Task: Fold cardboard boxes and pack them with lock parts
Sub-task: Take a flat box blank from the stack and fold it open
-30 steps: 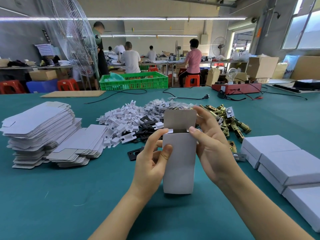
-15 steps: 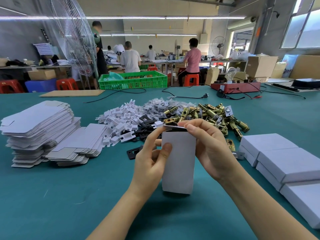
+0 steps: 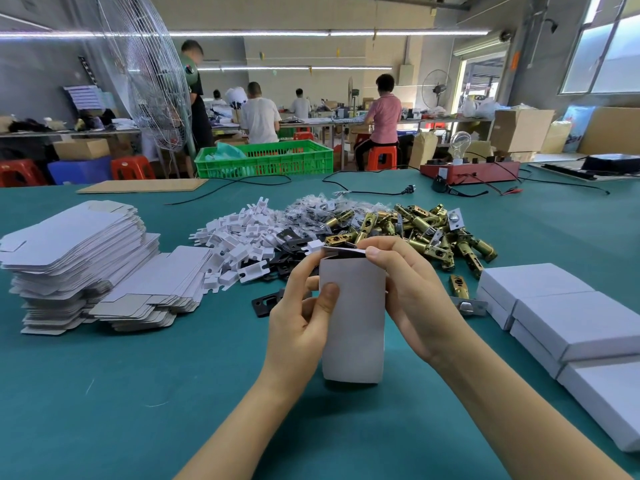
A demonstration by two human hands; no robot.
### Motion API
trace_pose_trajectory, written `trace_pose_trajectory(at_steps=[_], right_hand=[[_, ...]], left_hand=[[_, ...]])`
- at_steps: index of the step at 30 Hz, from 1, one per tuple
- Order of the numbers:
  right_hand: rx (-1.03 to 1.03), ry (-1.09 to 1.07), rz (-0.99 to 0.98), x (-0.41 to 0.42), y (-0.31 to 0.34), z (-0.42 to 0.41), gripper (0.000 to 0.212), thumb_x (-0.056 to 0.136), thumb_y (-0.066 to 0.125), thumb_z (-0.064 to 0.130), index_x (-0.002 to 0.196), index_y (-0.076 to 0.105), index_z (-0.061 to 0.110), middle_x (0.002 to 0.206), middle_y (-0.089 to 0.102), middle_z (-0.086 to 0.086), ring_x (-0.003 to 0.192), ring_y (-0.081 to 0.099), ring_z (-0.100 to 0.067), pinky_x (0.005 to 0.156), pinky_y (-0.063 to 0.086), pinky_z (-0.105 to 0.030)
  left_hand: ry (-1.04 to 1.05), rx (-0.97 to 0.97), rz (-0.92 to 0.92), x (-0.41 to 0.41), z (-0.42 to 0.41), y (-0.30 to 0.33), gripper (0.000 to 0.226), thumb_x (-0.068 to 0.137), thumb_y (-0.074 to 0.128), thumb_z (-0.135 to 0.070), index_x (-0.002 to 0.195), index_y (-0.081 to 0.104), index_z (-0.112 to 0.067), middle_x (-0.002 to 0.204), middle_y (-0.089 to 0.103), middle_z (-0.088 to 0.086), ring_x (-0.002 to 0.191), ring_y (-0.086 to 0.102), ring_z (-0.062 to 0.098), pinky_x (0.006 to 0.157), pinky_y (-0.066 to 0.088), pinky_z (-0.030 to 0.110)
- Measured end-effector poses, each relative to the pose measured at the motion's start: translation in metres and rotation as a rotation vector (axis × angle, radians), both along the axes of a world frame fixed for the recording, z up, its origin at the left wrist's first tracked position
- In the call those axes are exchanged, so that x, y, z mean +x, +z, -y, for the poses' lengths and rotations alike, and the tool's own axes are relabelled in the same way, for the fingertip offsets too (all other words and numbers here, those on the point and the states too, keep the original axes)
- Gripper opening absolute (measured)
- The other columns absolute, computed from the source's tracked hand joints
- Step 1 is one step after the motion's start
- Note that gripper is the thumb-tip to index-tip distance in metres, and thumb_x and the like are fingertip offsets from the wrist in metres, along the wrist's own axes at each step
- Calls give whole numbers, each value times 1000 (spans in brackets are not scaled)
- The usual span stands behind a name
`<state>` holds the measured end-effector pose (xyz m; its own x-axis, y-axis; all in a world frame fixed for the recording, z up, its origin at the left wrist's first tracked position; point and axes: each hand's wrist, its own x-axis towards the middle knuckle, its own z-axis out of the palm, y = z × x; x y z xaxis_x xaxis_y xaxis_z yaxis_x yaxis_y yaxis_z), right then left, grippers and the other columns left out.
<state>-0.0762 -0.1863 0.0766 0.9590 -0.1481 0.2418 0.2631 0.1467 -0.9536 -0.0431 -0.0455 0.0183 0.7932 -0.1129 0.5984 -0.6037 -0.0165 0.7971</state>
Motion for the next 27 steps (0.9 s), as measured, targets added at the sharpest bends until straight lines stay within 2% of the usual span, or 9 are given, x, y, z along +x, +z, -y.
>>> trace_pose_trajectory(at_steps=[4, 8, 11, 13, 15, 17, 19, 24, 27], right_hand=[[-47, -11, -6, 2, -2, 1, 9, 94, 56, 21, 100, 63, 20, 103, 59, -12, 94, 52, -19, 84, 41, -38], [-76, 28, 12, 3, -4, 1, 10, 96, 55, 18, 104, 61, 21, 97, 63, -5, 87, 58, -12, 79, 46, -33], [-90, 11, 18, 3, -4, 1, 11, 98, 51, 18, 102, 60, 23, 91, 62, -5, 81, 58, -13, 73, 48, -34], [-89, -7, 19, 3, -5, 0, 13, 99, 49, 19, 99, 60, 25, 93, 58, -11, 83, 55, -18, 74, 46, -38], [-69, -10, 34, 3, -5, -1, 14, 100, 47, 20, 97, 60, 26, 95, 56, -12, 86, 54, -22, 76, 45, -41], [-52, -9, 60, 3, -5, -3, 16, 100, 46, 20, 95, 60, 28, 96, 56, -11, 87, 53, -22, 76, 45, -41], [-38, -18, 96, 2, -5, -5, 19, 100, 46, 21, 92, 60, 30, 94, 60, -7, 85, 55, -19, 74, 46, -38], [-43, -55, 152, 1, -5, -8, 27, 100, 46, 18, 87, 62, 36, 93, 61, -1, 85, 54, -18, 77, 44, -40], [-78, -60, 179, -1, -5, -11, 23, 100, 47, 16, 89, 60, 32, 92, 61, -2, 81, 53, -16, 73, 43, -37]], left_hand=[[-8, -19, -5, 1, 1, -2, 36, 91, 53, -35, 124, 49, -50, 76, 61, -21, 54, 43, 2, 51, 35, 13], [-3, -24, -35, 1, 0, 0, 35, 90, 53, -39, 120, 51, -58, 79, 62, -17, 59, 47, 3, 54, 38, 15], [-9, -12, -17, -1, 1, 3, 38, 91, 53, -37, 119, 49, -62, 87, 66, -15, 61, 51, 16, 56, 44, 24], [-16, 2, -13, -3, 3, 3, 38, 92, 53, -36, 119, 49, -62, 94, 68, -15, 69, 56, 29, 59, 49, 39], [-21, 1, -15, -4, 3, 3, 38, 92, 53, -36, 119, 48, -63, 98, 68, -14, 75, 58, 33, 66, 52, 50], [-31, -9, -17, -4, 3, 4, 39, 93, 52, -35, 118, 49, -63, 100, 68, -12, 80, 59, 33, 71, 52, 53], [-51, -21, -23, -5, 4, 6, 39, 93, 51, -33, 117, 49, -63, 100, 67, -12, 82, 60, 28, 73, 53, 48], [-162, -109, -73, -10, 7, 13, 35, 93, 49, -28, 113, 52, -56, 101, 65, -8, 84, 62, 6, 71, 53, 21], [-157, -167, -93, -14, 10, 18, 23, 93, 49, -31, 111, 50, -45, 97, 66, -9, 83, 62, 3, 71, 51, 17]])
